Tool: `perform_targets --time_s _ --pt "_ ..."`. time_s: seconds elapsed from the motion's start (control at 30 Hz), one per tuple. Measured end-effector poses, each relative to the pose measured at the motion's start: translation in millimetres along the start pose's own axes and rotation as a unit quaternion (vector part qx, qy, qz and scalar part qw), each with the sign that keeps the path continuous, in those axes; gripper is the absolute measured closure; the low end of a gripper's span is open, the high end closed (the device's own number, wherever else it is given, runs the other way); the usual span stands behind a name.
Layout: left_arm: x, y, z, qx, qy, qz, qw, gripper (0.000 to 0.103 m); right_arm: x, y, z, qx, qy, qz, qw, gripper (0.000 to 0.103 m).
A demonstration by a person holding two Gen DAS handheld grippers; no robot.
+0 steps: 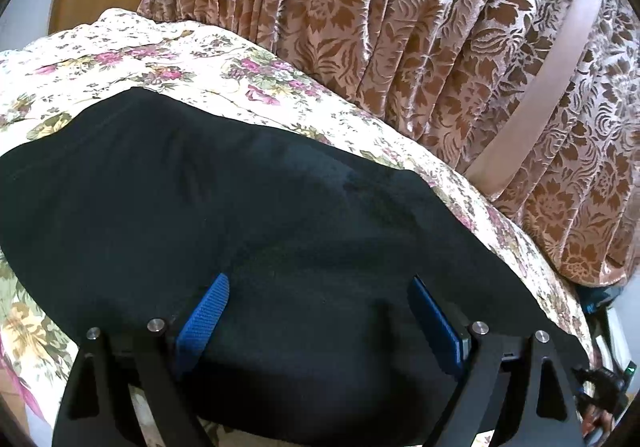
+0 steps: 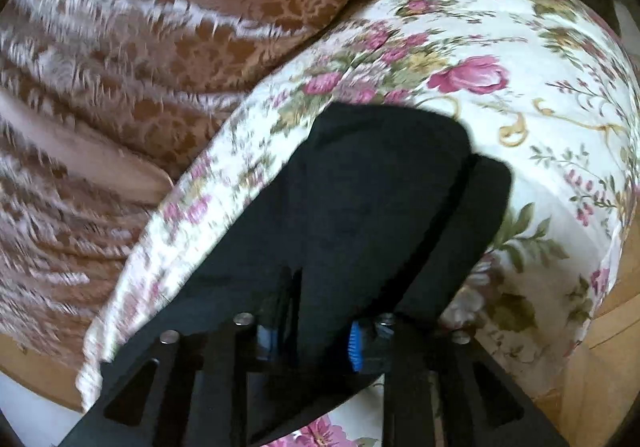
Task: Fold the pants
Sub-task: 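Lift the pant leg end with the right gripper and fold it over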
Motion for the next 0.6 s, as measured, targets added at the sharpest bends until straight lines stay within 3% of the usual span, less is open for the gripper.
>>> perform_targets --time_s 0.1,0.17,0.23,0.33,0.43,0.6 --pt "9 4 -1 0.001 0.018 0.007 0.9998 0.012 24 -10 -5 0.008 -0.008 0.059 0.998 0.075" --pt "17 6 1 -0.003 0.027 0.017 0.9995 0.012 35 -15 -3 0.001 -0.027 0.085 0.996 0.082" --pt "22 8 5 -0.013 0.030 0.026 0.9991 0.012 35 -20 -7 0.007 -0.023 0.078 0.997 0.095" --pt "26 11 9 -0.021 0.019 0.041 0.9988 0.012 26 -24 -25 0.040 -0.035 0.053 0.997 0.096" --pt "26 13 12 -0.028 0.013 0.049 0.9983 0.012 31 -24 -38 0.069 -0.006 0.041 0.997 0.096" --pt "29 18 14 -0.037 0.001 0.070 0.9969 0.011 45 -16 -17 0.057 0.058 0.027 0.996 0.097"
Point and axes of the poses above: each gripper's, at about its wrist camera, not at the fingertips, and z roughly the way its jaws point, x to its right, y to its underside, the point moved 4 cm from there along z, roughly the way its jaws point, and after that the axes turned 12 degrees about y, right-handed, at the moved point
